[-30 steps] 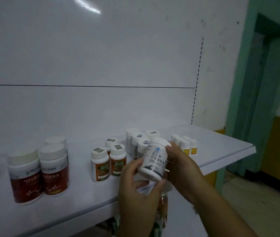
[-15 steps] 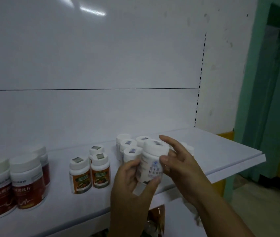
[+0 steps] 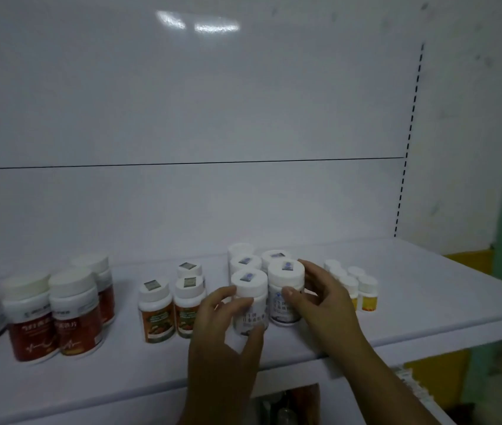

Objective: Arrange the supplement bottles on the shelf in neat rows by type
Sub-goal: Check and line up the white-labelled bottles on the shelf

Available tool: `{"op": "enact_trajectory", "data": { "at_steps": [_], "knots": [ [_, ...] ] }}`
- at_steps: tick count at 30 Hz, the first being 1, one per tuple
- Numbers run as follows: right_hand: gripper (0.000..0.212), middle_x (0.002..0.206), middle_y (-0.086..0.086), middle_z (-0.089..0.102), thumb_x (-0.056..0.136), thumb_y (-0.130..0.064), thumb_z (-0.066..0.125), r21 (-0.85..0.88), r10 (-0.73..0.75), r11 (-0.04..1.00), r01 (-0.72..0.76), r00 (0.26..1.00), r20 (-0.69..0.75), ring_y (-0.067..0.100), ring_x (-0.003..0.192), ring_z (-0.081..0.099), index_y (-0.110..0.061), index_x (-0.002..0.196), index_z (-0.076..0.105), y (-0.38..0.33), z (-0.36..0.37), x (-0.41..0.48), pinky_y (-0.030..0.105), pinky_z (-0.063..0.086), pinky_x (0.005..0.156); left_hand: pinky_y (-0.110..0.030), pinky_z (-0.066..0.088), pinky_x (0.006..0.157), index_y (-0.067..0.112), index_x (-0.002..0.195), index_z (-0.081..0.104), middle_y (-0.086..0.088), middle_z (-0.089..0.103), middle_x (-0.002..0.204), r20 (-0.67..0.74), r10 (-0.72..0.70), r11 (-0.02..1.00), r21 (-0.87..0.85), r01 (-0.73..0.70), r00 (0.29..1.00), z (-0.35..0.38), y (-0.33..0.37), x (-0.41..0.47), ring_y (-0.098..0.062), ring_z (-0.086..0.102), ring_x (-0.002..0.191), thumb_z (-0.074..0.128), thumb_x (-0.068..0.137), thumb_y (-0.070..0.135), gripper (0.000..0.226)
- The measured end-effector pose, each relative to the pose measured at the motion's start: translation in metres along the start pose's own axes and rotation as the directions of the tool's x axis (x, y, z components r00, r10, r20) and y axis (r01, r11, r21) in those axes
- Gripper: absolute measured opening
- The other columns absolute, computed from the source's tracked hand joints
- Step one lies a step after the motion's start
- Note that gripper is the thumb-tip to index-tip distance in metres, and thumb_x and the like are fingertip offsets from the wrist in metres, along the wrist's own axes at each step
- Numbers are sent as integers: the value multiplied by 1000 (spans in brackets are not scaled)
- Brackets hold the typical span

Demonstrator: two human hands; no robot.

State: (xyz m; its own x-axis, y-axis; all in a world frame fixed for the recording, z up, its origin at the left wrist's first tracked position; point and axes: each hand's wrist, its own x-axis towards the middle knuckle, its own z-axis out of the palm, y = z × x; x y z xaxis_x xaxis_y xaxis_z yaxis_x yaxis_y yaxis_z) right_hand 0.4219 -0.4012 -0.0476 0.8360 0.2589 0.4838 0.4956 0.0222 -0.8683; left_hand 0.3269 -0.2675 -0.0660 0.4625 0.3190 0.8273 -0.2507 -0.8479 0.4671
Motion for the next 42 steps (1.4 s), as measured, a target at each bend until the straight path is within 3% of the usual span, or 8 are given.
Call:
{"op": "enact_trajectory", "data": {
  "at_steps": [6,12,20,24,28,31,37,42],
  "knots": [
    [41,115,-14,61,84,-18,67,-81,14,997,-12,1000,22,-4,101,58,-32,120,53,14,4,7,19,50,89,-4,22,93,32,115,52,12,44,133,182,-99,995,50,91,978,-13,12,37,4,32,113,66,82,22,38],
    [66,136,-6,50,84,-34,66,-119,80,989,-86,995,-54,12,122,49,-23,142,37,19,4,6,35,44,103,-23,38,98,28,126,49,6,44,131,404,-211,944,322,78,890,-9,23,59,-9,44,114,59,86,38,42],
    [14,85,-16,58,82,-36,52,-63,-283,958,281,882,-376,2,79,54,-29,93,54,-11,17,-38,11,45,68,-17,48,63,31,87,65,16,63,82,418,-241,970,80,229,876,-47,37,80,-6,60,76,70,75,35,14],
    [8,99,-10,67,89,-31,59,322,126,942,-93,989,-82,-1,83,64,-28,96,59,-35,27,-54,17,54,71,-15,52,53,19,91,67,8,73,78,557,-312,801,-281,528,770,-71,47,85,-7,69,71,61,83,20,9],
    [47,94,19,72,80,-48,44,610,343,515,-602,797,497,23,71,72,-12,101,65,-55,33,-64,32,58,59,-15,50,51,18,89,66,5,72,74,570,-291,801,-294,522,768,-75,46,75,-8,69,64,62,82,20,8],
    [57,81,21,72,69,-50,43,632,303,420,-652,757,579,30,61,69,-6,93,70,-63,37,-70,32,58,51,-16,48,49,21,87,66,6,70,69,571,-308,772,-318,551,761,-77,43,69,-4,64,57,59,84,27,10],
    [58,93,16,73,68,-42,58,678,342,472,-563,826,448,28,72,71,-11,117,61,-59,41,-71,30,58,55,-18,54,57,24,109,61,-2,68,96,480,-406,696,-389,604,778,-77,40,59,-8,68,76,62,81,31,29],
    [50,104,2,71,65,-33,73,522,332,774,-357,932,145,14,84,71,-28,113,59,-66,46,-75,24,55,62,-18,55,61,19,105,63,-3,70,98,482,-384,710,-392,585,788,-74,40,55,-14,69,84,69,74,30,34]
  ]
}}
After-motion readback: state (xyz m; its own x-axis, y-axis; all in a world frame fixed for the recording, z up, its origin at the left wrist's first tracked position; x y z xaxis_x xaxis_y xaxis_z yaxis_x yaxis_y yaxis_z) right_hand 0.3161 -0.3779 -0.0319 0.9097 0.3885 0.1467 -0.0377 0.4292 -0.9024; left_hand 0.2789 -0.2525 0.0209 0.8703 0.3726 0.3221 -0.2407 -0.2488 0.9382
